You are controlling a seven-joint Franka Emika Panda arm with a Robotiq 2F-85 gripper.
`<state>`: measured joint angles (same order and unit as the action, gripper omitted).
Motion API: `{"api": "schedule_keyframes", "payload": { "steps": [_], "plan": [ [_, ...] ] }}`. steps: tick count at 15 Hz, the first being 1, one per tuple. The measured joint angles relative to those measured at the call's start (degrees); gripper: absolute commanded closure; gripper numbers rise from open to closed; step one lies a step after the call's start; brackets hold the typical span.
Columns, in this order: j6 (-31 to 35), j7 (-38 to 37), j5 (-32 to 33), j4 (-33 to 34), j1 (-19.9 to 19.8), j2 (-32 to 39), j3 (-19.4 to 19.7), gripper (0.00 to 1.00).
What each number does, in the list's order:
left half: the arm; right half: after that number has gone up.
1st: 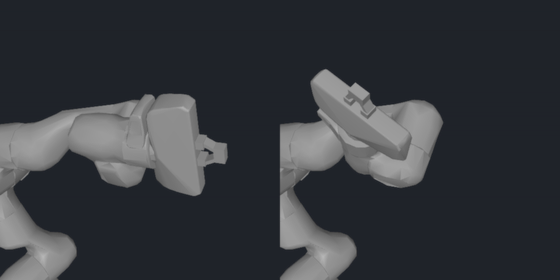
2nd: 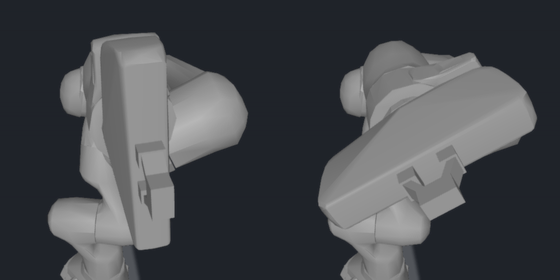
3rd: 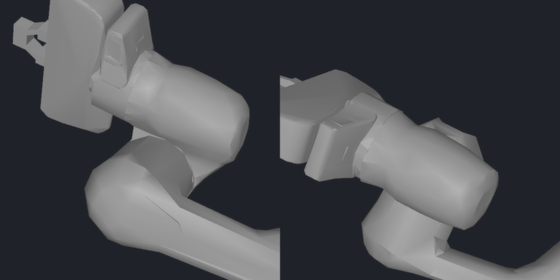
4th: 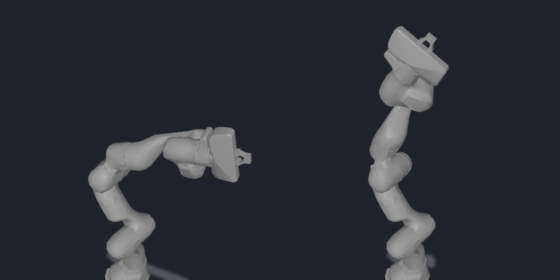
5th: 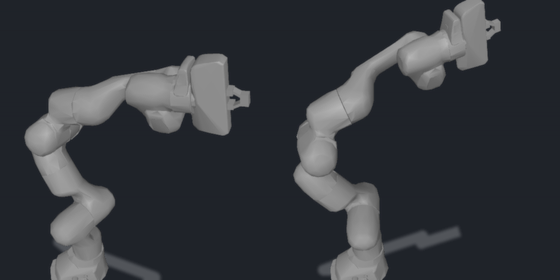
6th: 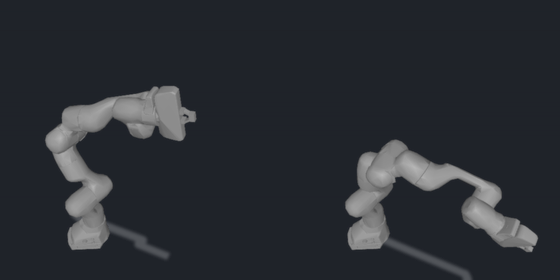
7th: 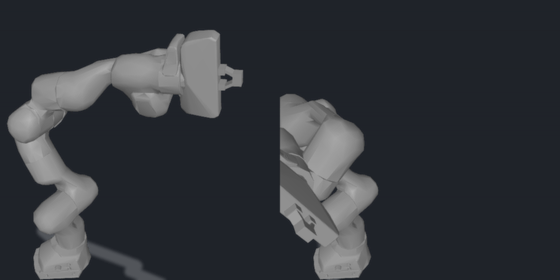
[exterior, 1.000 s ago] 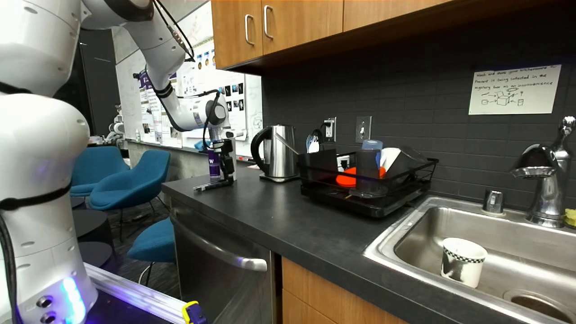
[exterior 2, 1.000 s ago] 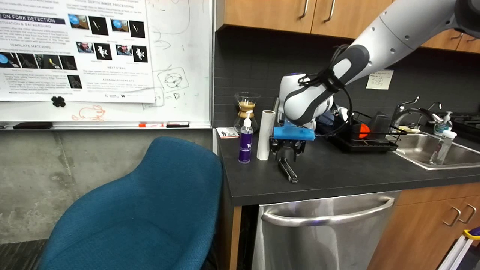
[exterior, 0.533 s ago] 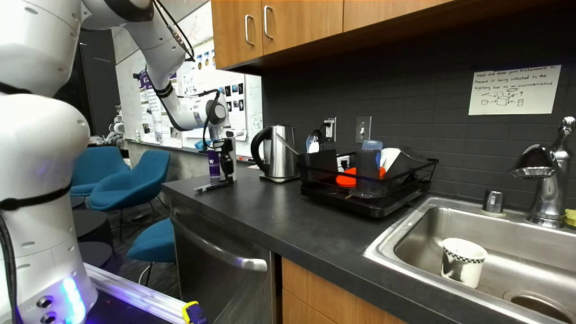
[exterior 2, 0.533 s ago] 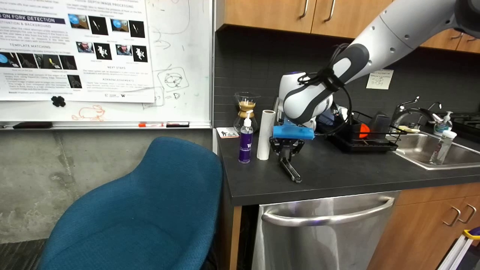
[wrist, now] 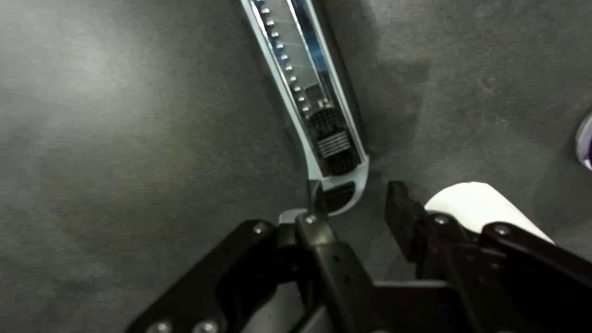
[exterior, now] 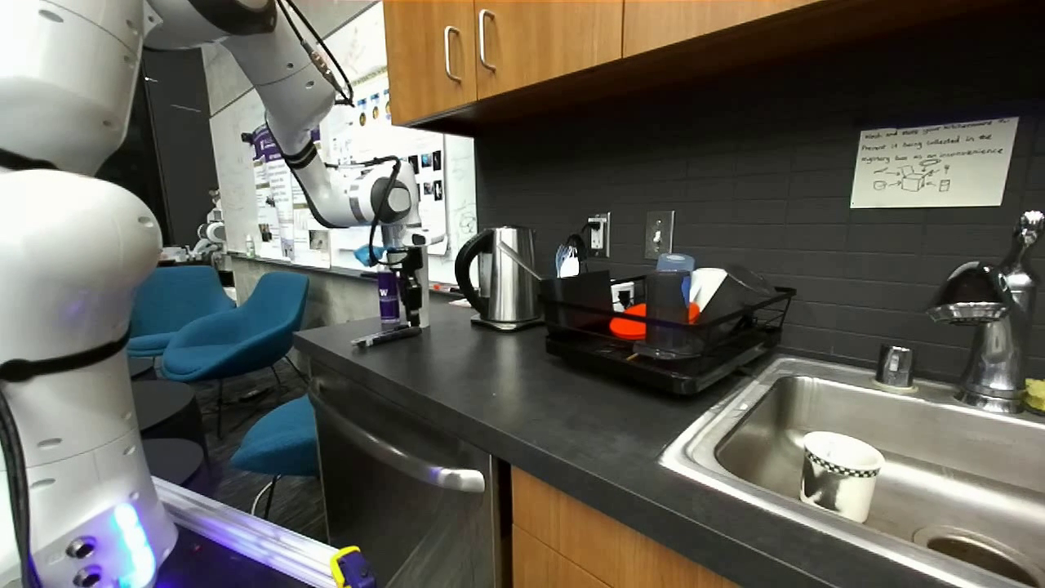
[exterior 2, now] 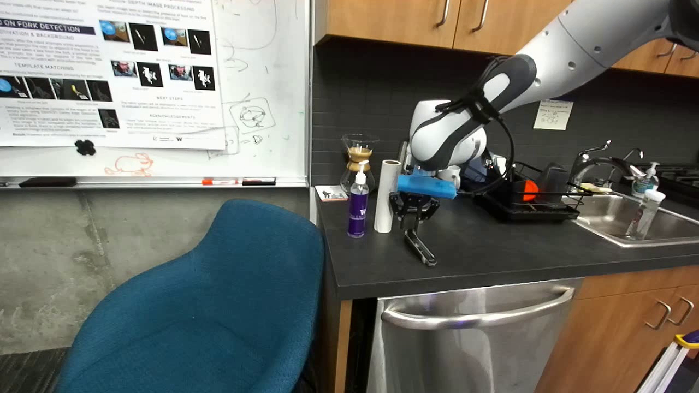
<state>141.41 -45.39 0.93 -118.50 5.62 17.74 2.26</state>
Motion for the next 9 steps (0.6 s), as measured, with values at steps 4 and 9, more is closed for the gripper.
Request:
{"api": "schedule_keyframes", "payload": {
  "steps": [4, 9],
  "plan": [
    [0.56, 4.98, -3.89, -0.06, -1.00, -2.60, -0.07, 0.34],
    [-0.15, 8.10, -4.36, -0.49, -1.27, -4.15, -0.15, 0.15]
  ]
}}
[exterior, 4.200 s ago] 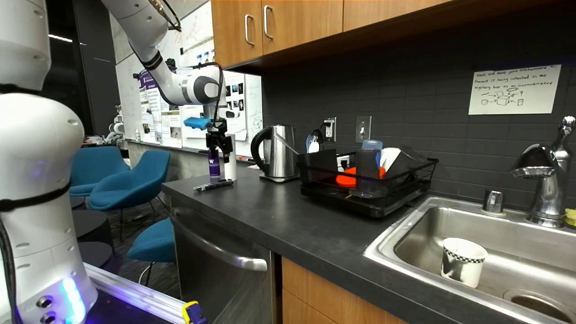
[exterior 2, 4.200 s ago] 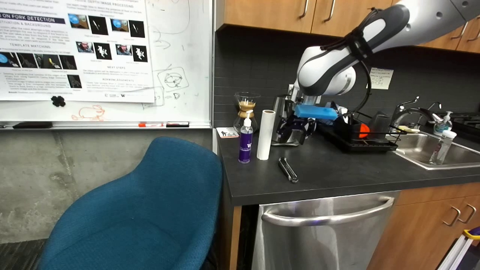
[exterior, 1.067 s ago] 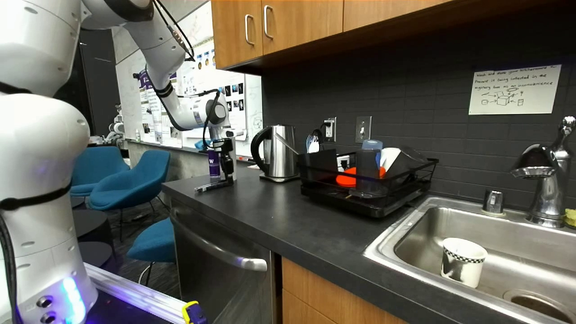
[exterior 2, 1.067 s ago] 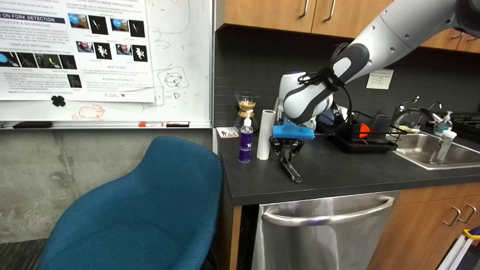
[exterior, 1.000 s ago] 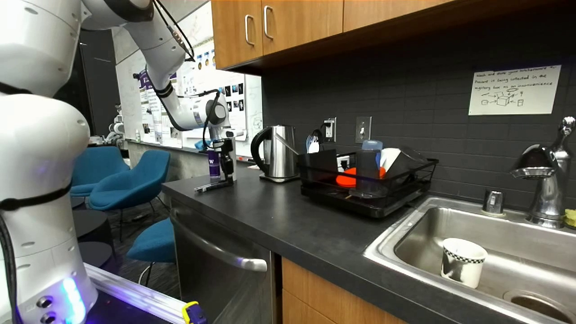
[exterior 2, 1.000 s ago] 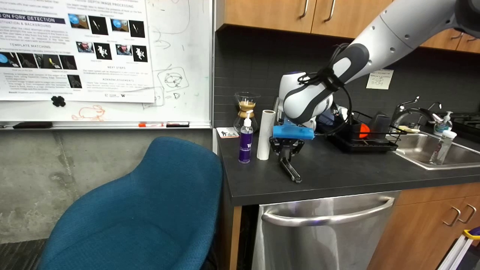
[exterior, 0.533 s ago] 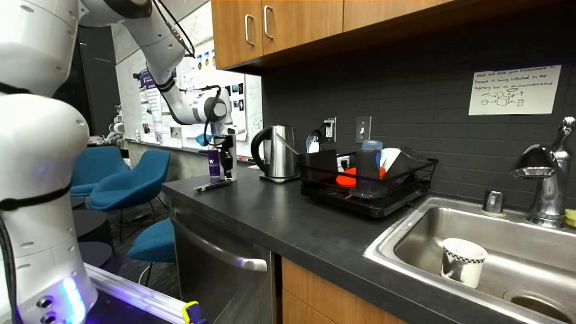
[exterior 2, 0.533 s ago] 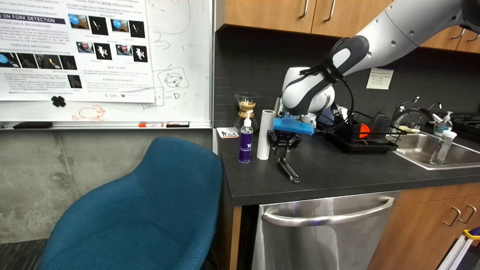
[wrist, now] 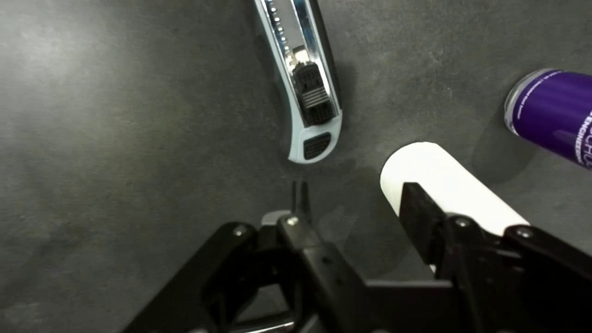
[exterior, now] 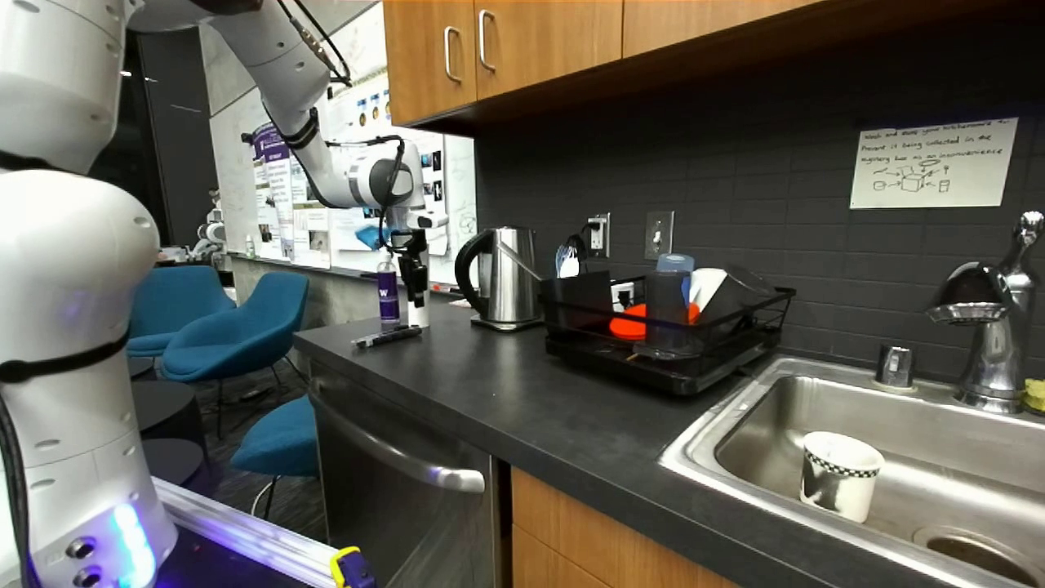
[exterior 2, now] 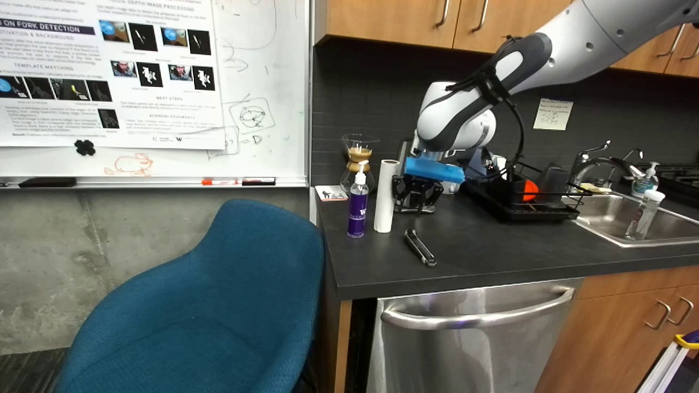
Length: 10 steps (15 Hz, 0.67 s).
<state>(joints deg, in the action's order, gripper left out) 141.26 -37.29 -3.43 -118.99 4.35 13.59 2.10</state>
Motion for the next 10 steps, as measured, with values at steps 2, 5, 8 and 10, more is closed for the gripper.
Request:
{"api": "schedule_keyframes", "payload": {
  "steps": [2, 5, 8, 10],
  "plan": [
    [-0.49, 0.89, 0.05, -0.42, 0.16, 0.00, -0.21, 0.03],
    [-1.33, 1.66, 0.26, -1.02, 0.64, 0.00, -0.44, 0.00],
    [-1.27, 1.85, 0.60, -1.65, 1.06, 0.07, -0.61, 0.00],
    [-1.20, 1.61, 2.31, -1.81, 1.31, 0.27, -0.60, 0.00]
  ]
}}
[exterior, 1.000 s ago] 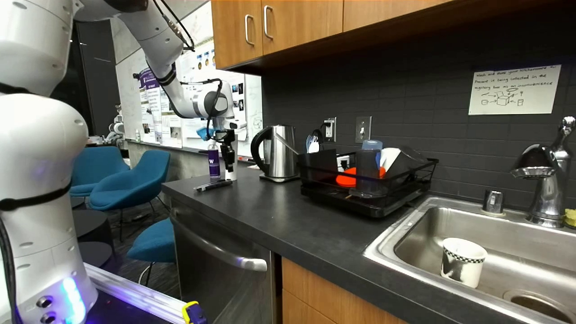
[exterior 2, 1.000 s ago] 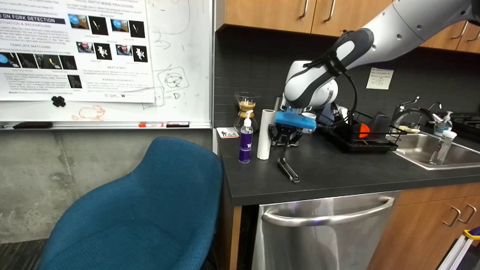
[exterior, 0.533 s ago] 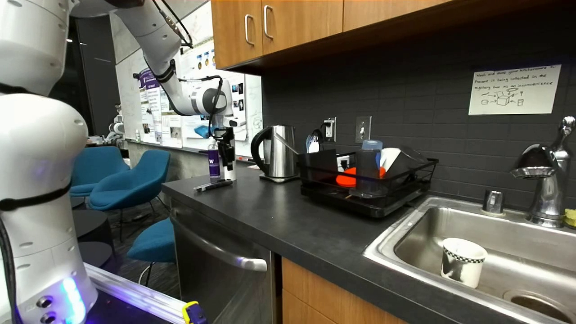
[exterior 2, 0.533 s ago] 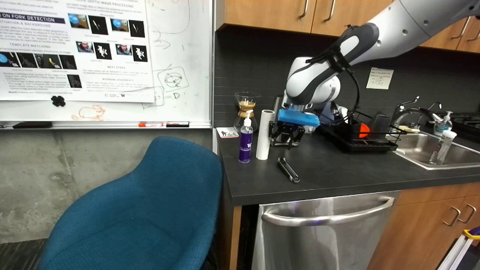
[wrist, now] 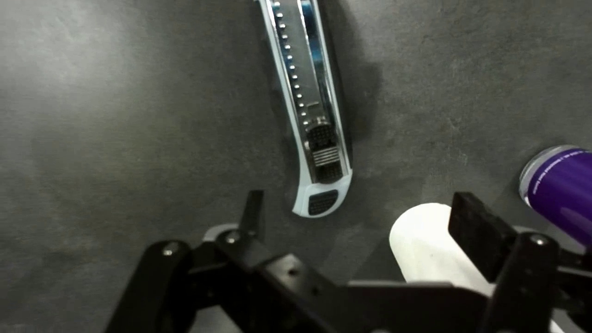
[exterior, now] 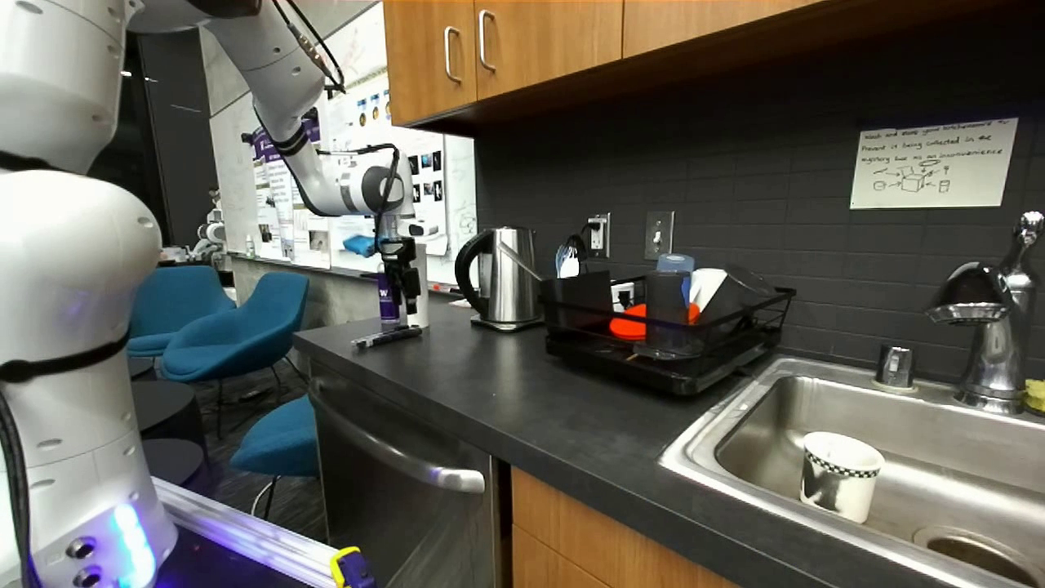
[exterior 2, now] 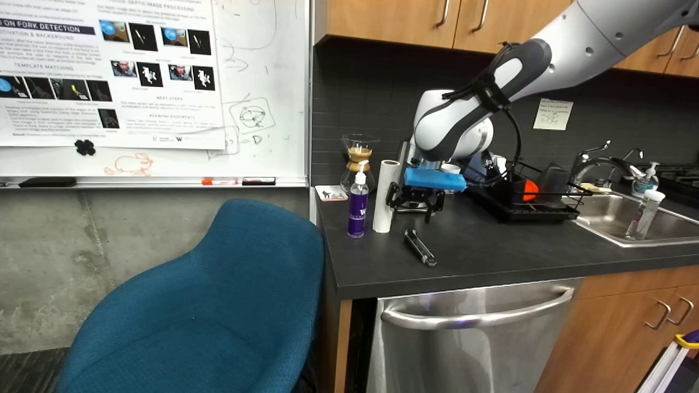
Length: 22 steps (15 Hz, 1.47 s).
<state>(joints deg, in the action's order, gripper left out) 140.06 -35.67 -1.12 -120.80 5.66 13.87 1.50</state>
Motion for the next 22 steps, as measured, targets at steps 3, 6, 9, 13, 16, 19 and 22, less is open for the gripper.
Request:
{"api": "schedule_keyframes", "payload": {
  "steps": [3, 6, 9, 13, 16, 19, 22],
  "plan": [
    [0.03, -0.84, 3.19, 0.00, 0.25, 0.53, 0.04, 0.00],
    [0.32, -1.01, 4.44, 0.01, 0.46, 1.22, 0.04, 0.00],
    [0.65, -1.77, 5.48, 0.07, 0.77, 2.01, 0.07, 0.00],
    [1.58, -2.78, 5.56, 0.30, 0.98, 2.68, 0.27, 0.39],
    [1.87, -2.85, 5.46, 0.93, 0.96, 2.66, 0.39, 0.62],
    [2.03, -2.90, 5.46, 1.65, 0.97, 2.66, 0.42, 0.84],
    [2.19, -3.20, 5.54, 1.71, 0.97, 2.73, 0.44, 1.00]
  ]
}}
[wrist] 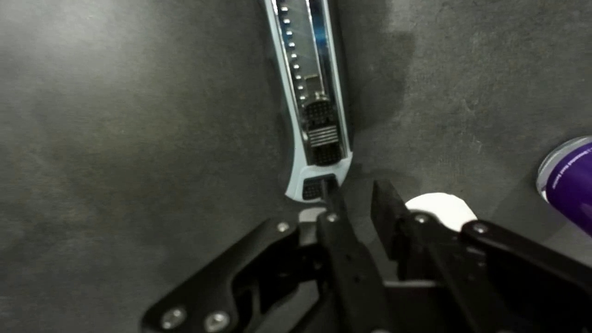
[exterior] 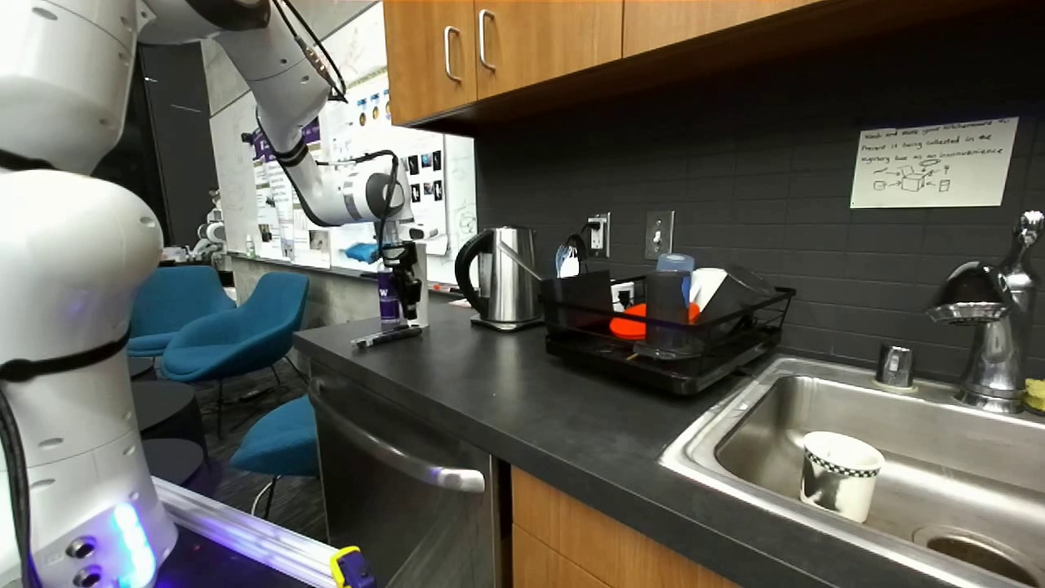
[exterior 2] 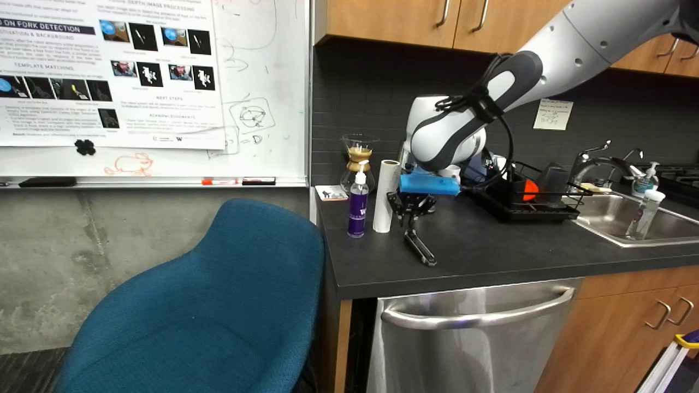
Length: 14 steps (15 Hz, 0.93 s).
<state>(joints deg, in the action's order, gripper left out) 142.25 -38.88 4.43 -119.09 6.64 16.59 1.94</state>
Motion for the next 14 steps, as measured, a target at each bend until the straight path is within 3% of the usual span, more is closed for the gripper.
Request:
{"api": "schedule_keyframes", "payload": {
  "steps": [14],
  "plan": [
    [0.10, -0.42, 0.08, -0.67, 0.00, 0.74, 1.14, 1.00]
  ]
}}
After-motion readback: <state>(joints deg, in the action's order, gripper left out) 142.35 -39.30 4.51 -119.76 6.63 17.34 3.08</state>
